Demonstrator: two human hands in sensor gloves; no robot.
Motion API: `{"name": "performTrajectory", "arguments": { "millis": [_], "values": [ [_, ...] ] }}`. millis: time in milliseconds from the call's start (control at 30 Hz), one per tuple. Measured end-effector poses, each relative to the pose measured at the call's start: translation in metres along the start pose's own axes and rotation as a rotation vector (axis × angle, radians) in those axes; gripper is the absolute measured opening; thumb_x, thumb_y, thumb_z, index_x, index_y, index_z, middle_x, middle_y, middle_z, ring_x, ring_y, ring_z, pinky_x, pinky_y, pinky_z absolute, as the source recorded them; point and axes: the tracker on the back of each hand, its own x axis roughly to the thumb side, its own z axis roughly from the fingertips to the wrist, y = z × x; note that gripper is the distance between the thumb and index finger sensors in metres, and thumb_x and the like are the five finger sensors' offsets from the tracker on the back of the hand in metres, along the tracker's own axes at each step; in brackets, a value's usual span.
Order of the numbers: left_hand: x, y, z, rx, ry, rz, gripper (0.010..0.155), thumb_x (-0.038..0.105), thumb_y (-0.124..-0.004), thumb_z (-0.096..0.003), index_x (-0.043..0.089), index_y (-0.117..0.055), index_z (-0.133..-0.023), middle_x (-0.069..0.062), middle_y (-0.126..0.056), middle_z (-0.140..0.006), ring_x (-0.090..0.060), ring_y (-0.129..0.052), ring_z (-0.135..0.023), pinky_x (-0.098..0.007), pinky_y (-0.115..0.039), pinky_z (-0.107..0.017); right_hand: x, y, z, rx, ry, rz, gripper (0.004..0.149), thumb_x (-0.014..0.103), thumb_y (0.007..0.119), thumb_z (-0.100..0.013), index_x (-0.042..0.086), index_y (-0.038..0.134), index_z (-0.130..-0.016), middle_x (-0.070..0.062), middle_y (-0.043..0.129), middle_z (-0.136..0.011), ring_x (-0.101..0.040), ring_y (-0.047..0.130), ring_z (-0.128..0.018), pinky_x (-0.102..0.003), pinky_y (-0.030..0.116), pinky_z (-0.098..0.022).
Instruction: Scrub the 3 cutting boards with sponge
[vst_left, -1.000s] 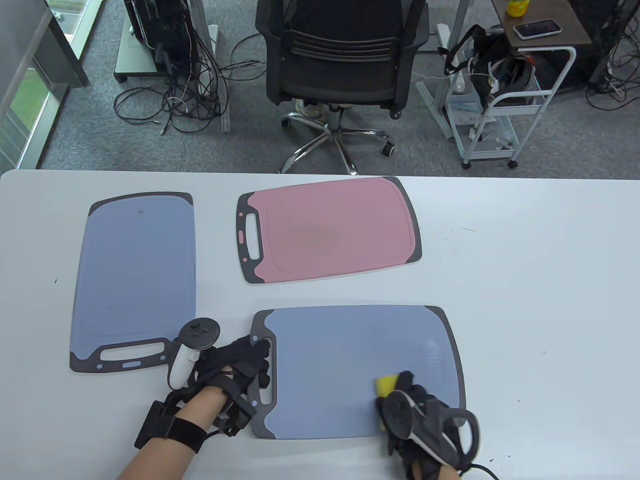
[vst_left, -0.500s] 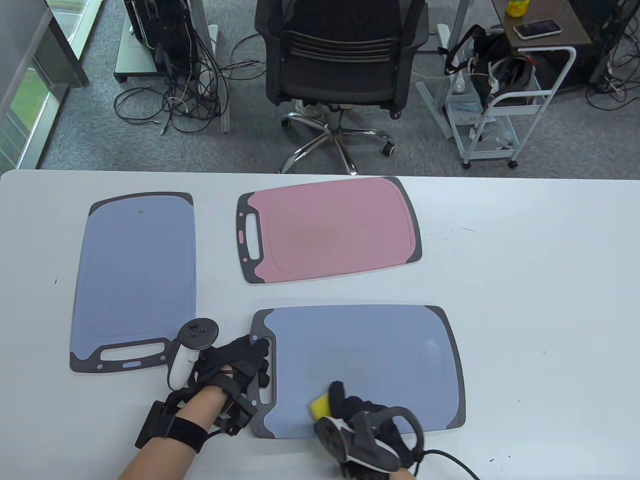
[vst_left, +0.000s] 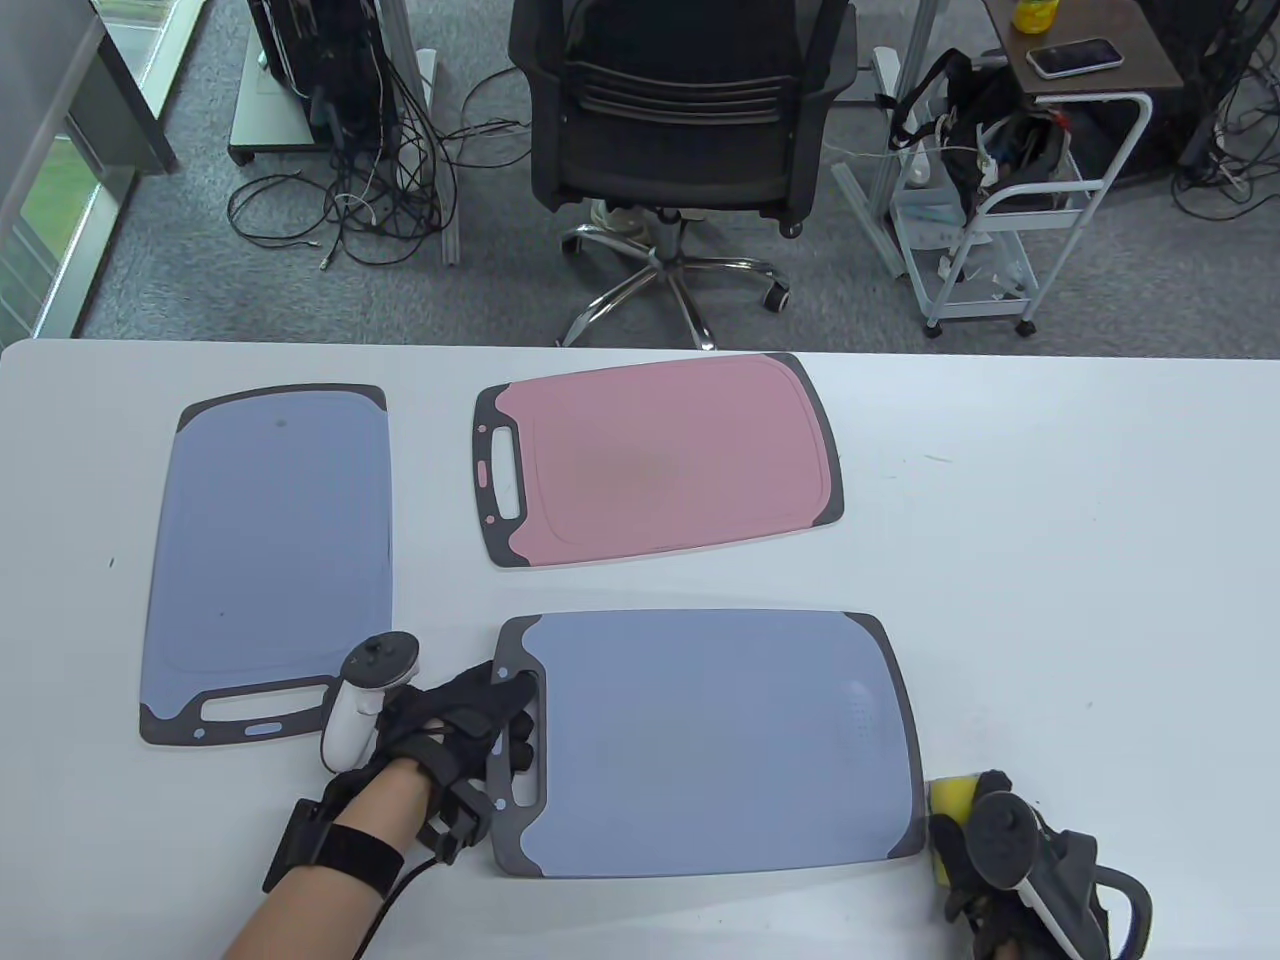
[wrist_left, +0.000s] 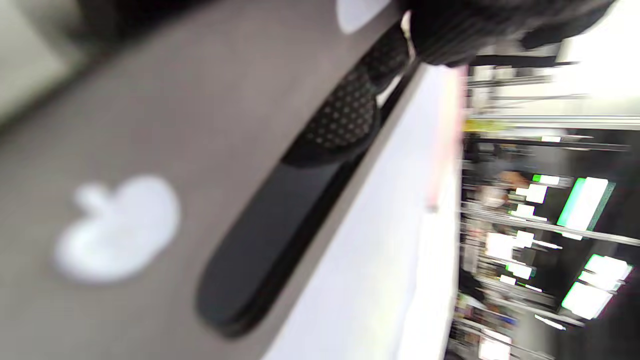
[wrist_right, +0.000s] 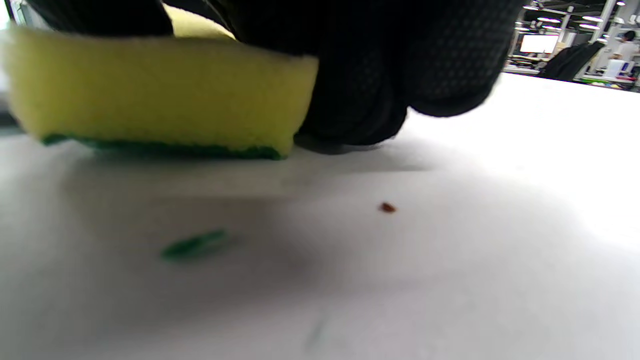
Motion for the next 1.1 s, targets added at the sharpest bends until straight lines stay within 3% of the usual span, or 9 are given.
{"name": "performTrajectory", "arguments": {
  "millis": [167, 233, 300, 400, 467, 567, 867, 1000, 1100],
  "values": [
    [0.052, 0.024, 0.034, 0.075, -0.433, -0.061, 0.053, 0.048, -0.072, -0.0619, 0.014, -0.064, -0.102, 0.006, -0.092, -0.07, -0.011, -0.106, -0.048, -0.034, -0.096, -0.039, -0.01, -0.001, 0.001, -0.017, 0.03, -0.179, 0.076, 0.059, 0.074, -0.048, 0.012, 0.063, -0.106, -0.01, 0.085, -0.081, -0.024, 0.093, -0.056, -0.045, 0.081, -0.047],
    [0.077, 0.029, 0.062, 0.229, -0.706, -0.318, 0.054, 0.048, -0.072, -0.0599, 0.017, -0.063, -0.103, 0.007, -0.091, -0.073, -0.012, -0.105, -0.053, -0.037, -0.095, -0.044, -0.013, 0.0, 0.0, -0.017, 0.039, -0.231, 0.076, 0.059, 0.073, -0.048, 0.011, 0.063, -0.106, -0.01, 0.085, -0.081, -0.024, 0.093, -0.056, -0.045, 0.081, -0.047],
    [0.093, 0.031, 0.083, 0.348, -0.821, -0.462, 0.05, 0.045, -0.077, -0.0554, 0.028, -0.065, -0.101, 0.008, -0.09, -0.08, -0.018, -0.103, -0.066, -0.043, -0.093, -0.055, -0.015, 0.0, 0.0, -0.021, 0.048, -0.282, 0.076, 0.059, 0.073, -0.048, 0.011, 0.063, -0.106, -0.01, 0.084, -0.081, -0.024, 0.093, -0.056, -0.045, 0.081, -0.047],
    [0.101, 0.027, 0.099, 0.254, -0.824, -0.669, 0.043, 0.035, -0.091, -0.0488, 0.031, -0.081, -0.09, 0.004, -0.09, -0.091, -0.028, -0.095, -0.09, -0.062, -0.074, -0.072, -0.02, 0.0, 0.0, -0.05, 0.064, -0.352, 0.076, 0.059, 0.073, -0.048, 0.011, 0.063, -0.106, -0.01, 0.085, -0.08, -0.024, 0.093, -0.056, -0.045, 0.081, -0.046],
    [0.093, 0.014, 0.099, 0.167, -0.773, -0.948, 0.042, 0.033, -0.092, -0.0464, 0.029, -0.082, -0.087, 0.004, -0.091, -0.088, -0.027, -0.093, -0.091, -0.061, -0.068, -0.073, -0.023, 0.0, 0.0, -0.058, 0.079, -0.401, 0.076, 0.059, 0.073, -0.048, 0.01, 0.063, -0.106, -0.01, 0.085, -0.08, -0.024, 0.093, -0.055, -0.045, 0.081, -0.046],
    [0.078, -0.002, 0.099, 0.219, -0.811, -1.249, 0.041, 0.033, -0.089, -0.0471, 0.031, -0.076, -0.087, 0.008, -0.087, -0.088, -0.02, -0.087, -0.098, -0.059, -0.064, -0.076, -0.024, 0.001, 0.001, -0.062, 0.081, -0.418, 0.076, 0.059, 0.073, -0.048, 0.01, 0.063, -0.106, -0.01, 0.085, -0.08, -0.024, 0.093, -0.055, -0.045, 0.081, -0.046],
    [0.038, -0.053, 0.08, 0.204, -0.977, -1.469, 0.044, 0.035, -0.085, -0.0527, 0.029, -0.066, -0.092, 0.005, -0.078, -0.092, -0.024, -0.08, -0.099, -0.057, -0.062, -0.076, -0.013, -0.006, -0.004, -0.1, 0.049, -0.447, 0.076, 0.059, 0.073, -0.049, 0.01, 0.063, -0.106, -0.011, 0.085, -0.08, -0.024, 0.093, -0.056, -0.046, 0.08, -0.046],
    [0.028, -0.061, 0.076, 0.185, -1.005, -1.473, 0.045, 0.036, -0.084, -0.0537, 0.029, -0.063, -0.093, 0.004, -0.075, -0.093, -0.024, -0.078, -0.099, -0.057, -0.061, -0.076, 0.03, -0.033, -0.015, -0.188, -0.049, -0.428, 0.076, 0.059, 0.074, -0.049, 0.009, 0.063, -0.106, -0.011, 0.085, -0.081, -0.025, 0.093, -0.056, -0.046, 0.081, -0.046],
    [0.028, -0.07, 0.077, 0.171, -0.987, -1.552, 0.045, 0.039, -0.082, -0.0557, 0.03, -0.059, -0.094, 0.006, -0.072, -0.094, -0.023, -0.076, -0.099, -0.056, -0.059, -0.077, 0.078, -0.048, -0.028, -0.096, -0.136, -0.473, 0.076, 0.059, 0.073, -0.051, 0.009, 0.061, -0.107, -0.012, 0.083, -0.084, -0.024, 0.092, -0.056, -0.045, 0.08, -0.046]
  ]
}}
